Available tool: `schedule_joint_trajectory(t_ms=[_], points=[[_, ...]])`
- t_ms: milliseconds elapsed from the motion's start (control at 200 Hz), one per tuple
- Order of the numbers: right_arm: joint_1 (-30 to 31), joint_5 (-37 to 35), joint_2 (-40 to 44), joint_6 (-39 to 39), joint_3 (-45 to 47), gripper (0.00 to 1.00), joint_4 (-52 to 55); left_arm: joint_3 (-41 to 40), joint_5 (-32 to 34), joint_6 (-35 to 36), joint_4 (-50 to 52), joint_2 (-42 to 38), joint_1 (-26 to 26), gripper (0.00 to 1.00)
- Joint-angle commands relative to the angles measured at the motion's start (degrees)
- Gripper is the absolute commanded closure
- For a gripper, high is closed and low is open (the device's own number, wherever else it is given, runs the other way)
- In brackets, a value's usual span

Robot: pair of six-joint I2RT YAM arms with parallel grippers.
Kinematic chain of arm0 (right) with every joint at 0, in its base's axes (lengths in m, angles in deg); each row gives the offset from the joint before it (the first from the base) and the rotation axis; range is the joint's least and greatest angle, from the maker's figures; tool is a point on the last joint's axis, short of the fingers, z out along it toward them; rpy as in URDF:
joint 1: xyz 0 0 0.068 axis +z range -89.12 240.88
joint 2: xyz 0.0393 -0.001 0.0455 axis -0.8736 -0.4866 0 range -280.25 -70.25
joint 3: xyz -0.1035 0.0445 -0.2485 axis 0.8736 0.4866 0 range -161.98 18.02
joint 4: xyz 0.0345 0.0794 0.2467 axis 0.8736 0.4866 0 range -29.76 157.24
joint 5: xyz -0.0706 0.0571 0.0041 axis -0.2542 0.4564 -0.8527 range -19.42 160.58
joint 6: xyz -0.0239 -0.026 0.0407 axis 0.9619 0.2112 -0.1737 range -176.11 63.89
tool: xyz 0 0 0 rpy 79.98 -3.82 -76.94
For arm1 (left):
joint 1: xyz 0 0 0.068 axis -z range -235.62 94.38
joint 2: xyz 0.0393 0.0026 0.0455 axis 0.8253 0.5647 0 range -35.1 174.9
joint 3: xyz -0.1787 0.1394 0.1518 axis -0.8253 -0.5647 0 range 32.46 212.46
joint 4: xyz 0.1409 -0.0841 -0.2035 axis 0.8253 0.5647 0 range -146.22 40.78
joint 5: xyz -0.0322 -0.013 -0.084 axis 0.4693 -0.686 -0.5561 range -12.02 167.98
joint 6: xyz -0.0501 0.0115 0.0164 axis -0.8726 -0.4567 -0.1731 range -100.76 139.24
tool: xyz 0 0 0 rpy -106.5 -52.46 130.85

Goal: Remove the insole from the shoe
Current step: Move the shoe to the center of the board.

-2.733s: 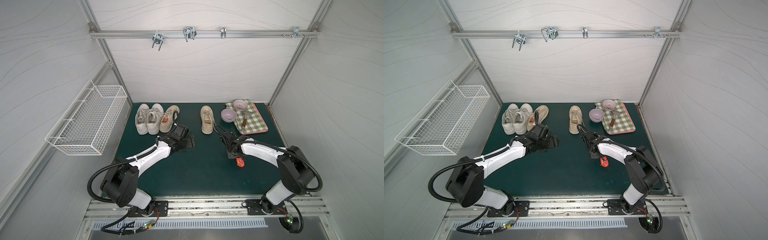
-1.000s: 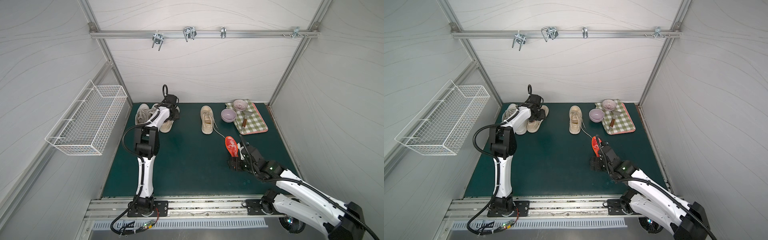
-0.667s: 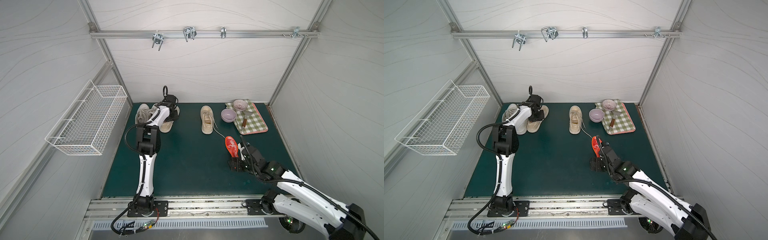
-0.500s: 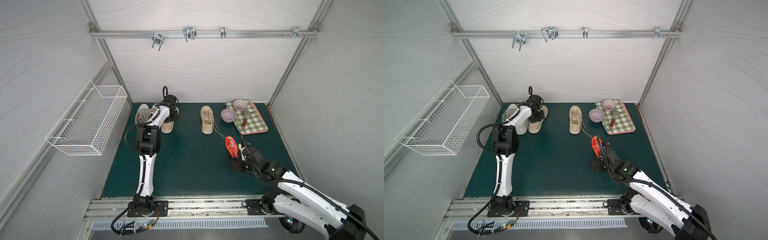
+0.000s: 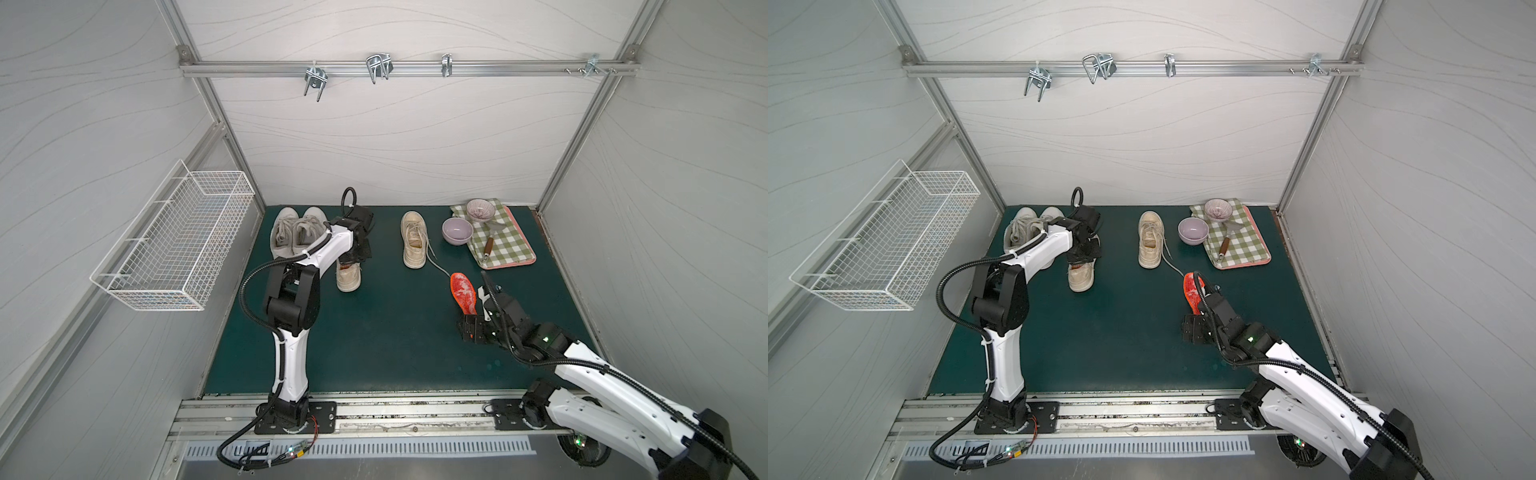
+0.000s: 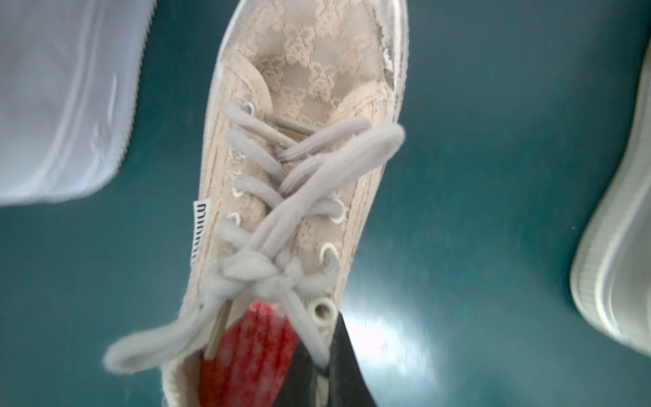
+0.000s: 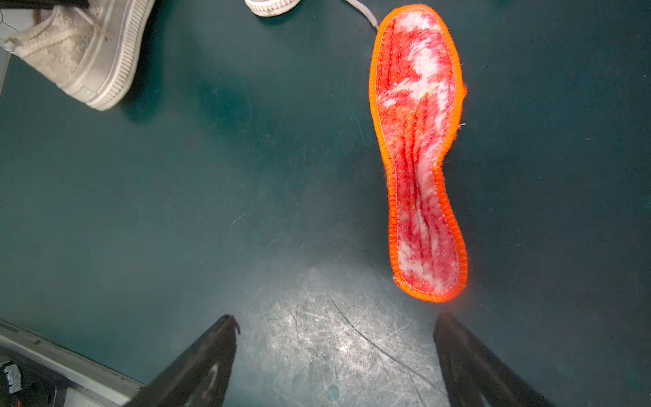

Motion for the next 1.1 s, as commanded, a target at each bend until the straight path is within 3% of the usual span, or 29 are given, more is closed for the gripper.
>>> schedule_joint_trajectory(t_ms=[0,365,595,1000,1095], points=[[0.4,-1.2,-0.3,-0.9,-0.5,0.11,1.0,-5.4,2.9,-5.7,-3.4,-7.7,2.0,1.0],[0.4,-2.0,-0.8,-0.6,-0.5,0.1,0.7,-25.0,6.0,-12.5,-6.8,-24.0,10.6,1.0],[0.4,-2.2,-2.7,-0.1,-0.9,0.1,0.0,-30.5,8.0,-17.0,-6.1,-30.5,17.5,1.0],[0.4,-3.0,-5.6,-0.6,-2.9,0.1,0.6,-28.0,3.7,-20.8,-9.9,-25.3,30.7,1.0],[0.4,-3.2,-5.9,-1.1,-3.0,0.1,1.2,-26.6,1.8,-20.6,-9.9,-23.9,32.0,0.83]])
